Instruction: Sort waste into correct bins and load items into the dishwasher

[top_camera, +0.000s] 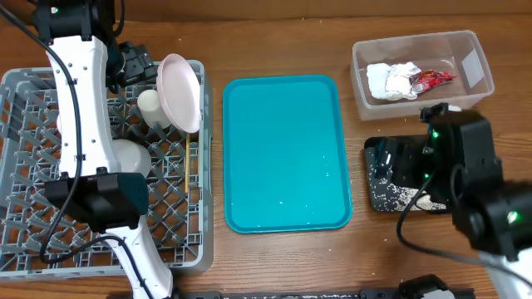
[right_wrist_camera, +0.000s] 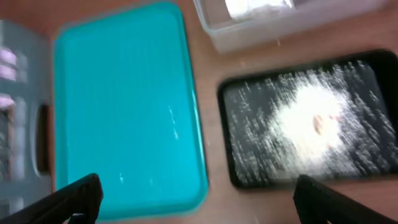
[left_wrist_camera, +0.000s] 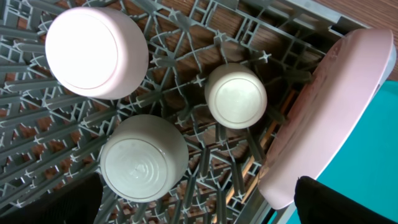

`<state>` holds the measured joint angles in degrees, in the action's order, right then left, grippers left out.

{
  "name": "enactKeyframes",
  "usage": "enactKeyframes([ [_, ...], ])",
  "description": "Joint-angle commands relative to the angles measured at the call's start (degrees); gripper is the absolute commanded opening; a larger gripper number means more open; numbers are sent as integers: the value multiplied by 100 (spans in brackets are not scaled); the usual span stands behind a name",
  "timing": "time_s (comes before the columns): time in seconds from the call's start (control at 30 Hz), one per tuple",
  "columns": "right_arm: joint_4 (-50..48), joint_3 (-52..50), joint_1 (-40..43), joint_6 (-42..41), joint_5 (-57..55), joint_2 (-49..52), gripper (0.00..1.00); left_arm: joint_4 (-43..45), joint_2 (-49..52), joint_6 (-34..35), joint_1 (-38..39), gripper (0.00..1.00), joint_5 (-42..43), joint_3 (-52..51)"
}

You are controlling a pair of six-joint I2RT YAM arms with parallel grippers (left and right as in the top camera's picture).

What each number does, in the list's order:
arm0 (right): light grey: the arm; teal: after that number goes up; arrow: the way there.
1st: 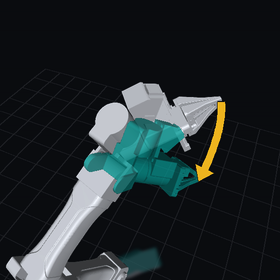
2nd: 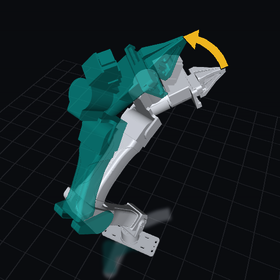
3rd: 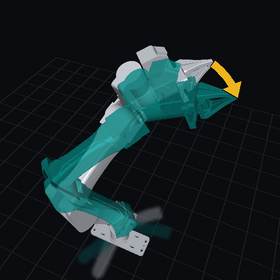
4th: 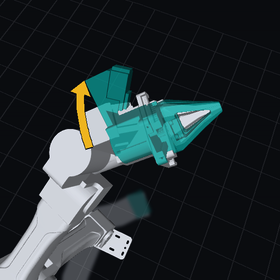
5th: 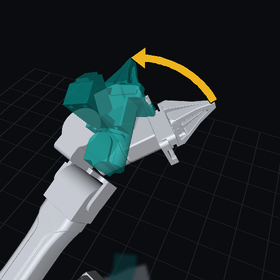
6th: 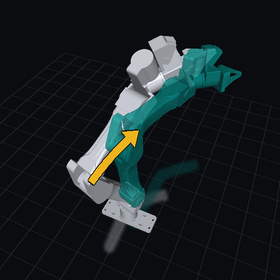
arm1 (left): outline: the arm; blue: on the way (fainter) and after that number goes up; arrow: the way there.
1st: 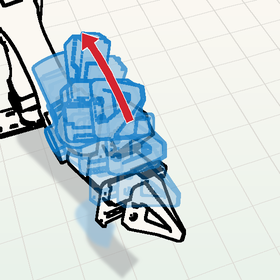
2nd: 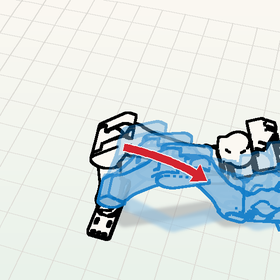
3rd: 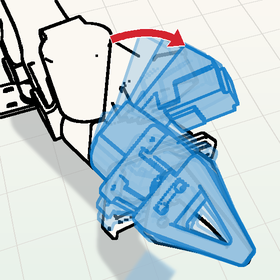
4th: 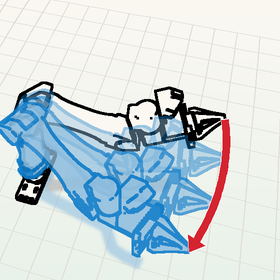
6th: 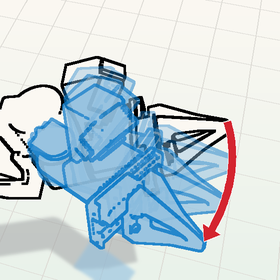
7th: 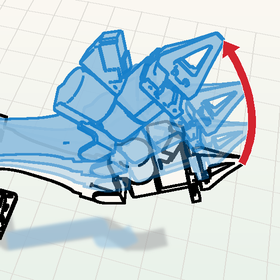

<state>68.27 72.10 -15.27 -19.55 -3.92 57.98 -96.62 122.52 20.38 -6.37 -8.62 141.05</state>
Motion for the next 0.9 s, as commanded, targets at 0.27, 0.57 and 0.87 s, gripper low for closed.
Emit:
enactKeyframes([
  [0.27, -3506, -3353, 83, 920, 1010, -2507, 100, -2, -39, -111, 39, 100, -37, 118],
  [0.57, -5337, -5169, 98, 918, 1029, -3884, 100, -2, -39, -111, 39, 100, -37, 118],
  [0.87, -6990, -6673, 153, 962, 1202, -4835, 100, -2, -39, -111, 39, 100, -35, 118],
])
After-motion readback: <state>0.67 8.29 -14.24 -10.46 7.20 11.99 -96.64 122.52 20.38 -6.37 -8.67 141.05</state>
